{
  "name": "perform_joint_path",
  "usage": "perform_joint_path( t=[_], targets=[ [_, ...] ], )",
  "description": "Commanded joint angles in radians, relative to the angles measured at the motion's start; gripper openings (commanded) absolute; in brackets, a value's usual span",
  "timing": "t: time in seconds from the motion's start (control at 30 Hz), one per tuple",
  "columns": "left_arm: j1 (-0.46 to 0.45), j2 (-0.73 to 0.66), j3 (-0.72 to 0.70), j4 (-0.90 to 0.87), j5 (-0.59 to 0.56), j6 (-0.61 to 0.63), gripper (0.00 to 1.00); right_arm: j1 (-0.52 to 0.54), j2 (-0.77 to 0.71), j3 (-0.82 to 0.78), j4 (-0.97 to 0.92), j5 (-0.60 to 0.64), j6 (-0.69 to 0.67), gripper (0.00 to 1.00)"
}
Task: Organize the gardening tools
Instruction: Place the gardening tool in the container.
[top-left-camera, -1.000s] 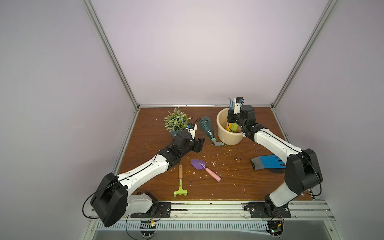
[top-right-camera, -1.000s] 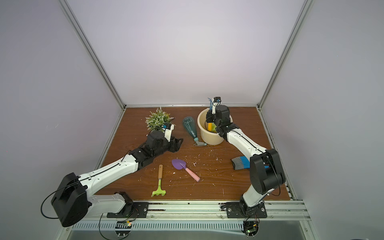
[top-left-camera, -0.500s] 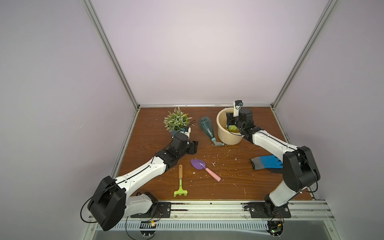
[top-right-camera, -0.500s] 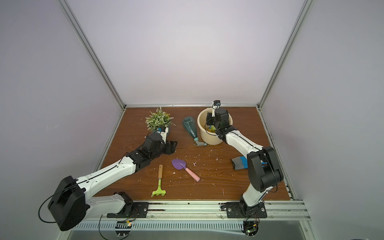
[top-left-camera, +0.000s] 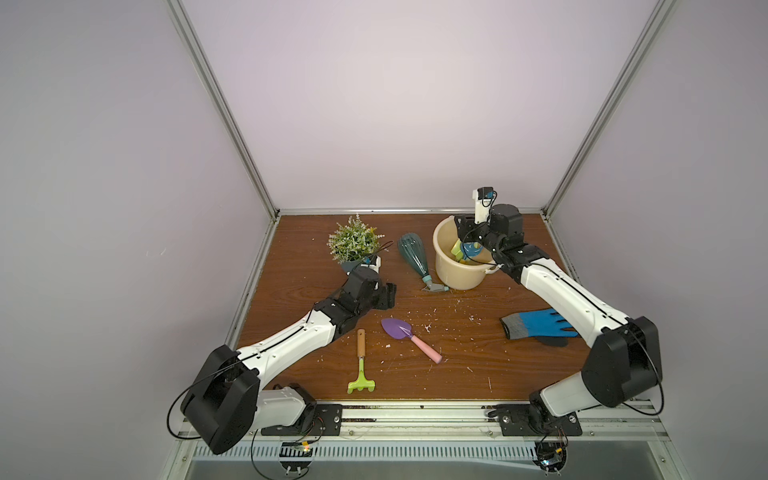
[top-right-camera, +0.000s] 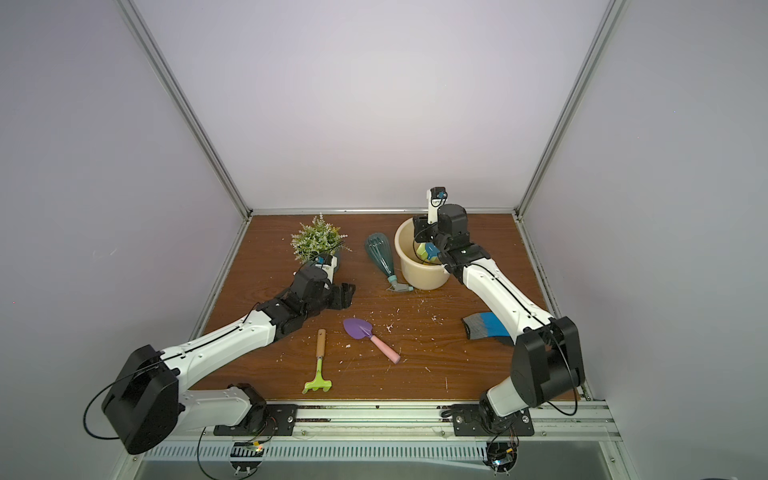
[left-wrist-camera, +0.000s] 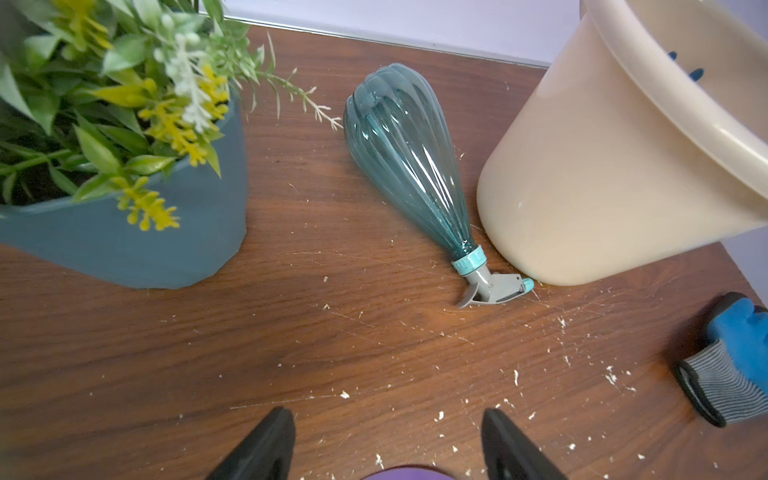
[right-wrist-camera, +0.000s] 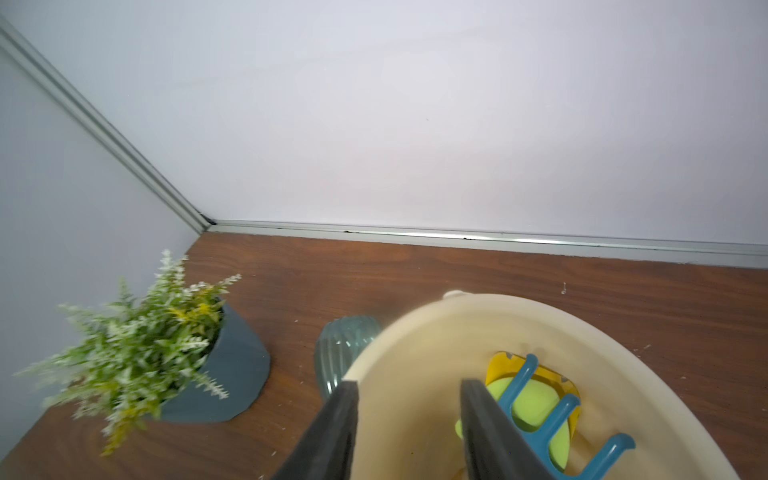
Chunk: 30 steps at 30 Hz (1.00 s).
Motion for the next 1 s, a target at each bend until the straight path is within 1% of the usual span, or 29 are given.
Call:
perform_joint_path(
  t=[0.0,0.1,0.17,0.3,0.43,0.67,0.83,0.97],
  targets=[
    [0.016,0.031,0.048,-0.004,0.004,0.004,0.77,0.018,-0.074,0.005,-0.083,-0.168,-0.001,0.49],
    [0.018,0.059,0.074,-0.024,-0.006,-0.006,0.77,0.057,-0.118,-0.045,-0.127,-0.227,-0.024,0.49],
    [0.018,0.073,0.092,-0.047,-0.03,-0.019,0.77,0.091,-0.137,-0.076,-0.171,-0.244,-0.047,0.49],
    [0.018,0.077,0.098,-0.061,-0.059,-0.028,0.77,0.157,-0.173,-0.16,-0.222,-0.25,-0.077,0.5],
    [0.018,0.074,0.084,-0.077,-0.095,-0.052,0.82,0.218,-0.191,-0.24,-0.233,-0.236,-0.086,0.5],
    [0.018,0.037,0.03,-0.094,-0.126,-0.09,0.84,0.341,-0.143,-0.308,-0.302,-0.177,-0.109,0.5],
    [0.02,-0.008,-0.011,-0.104,-0.157,-0.108,0.84,0.404,-0.101,-0.373,-0.252,-0.19,-0.078,0.5],
    [0.021,-0.037,-0.035,-0.122,-0.18,-0.12,0.84,0.469,-0.043,-0.379,-0.234,-0.162,-0.064,0.5]
  ],
)
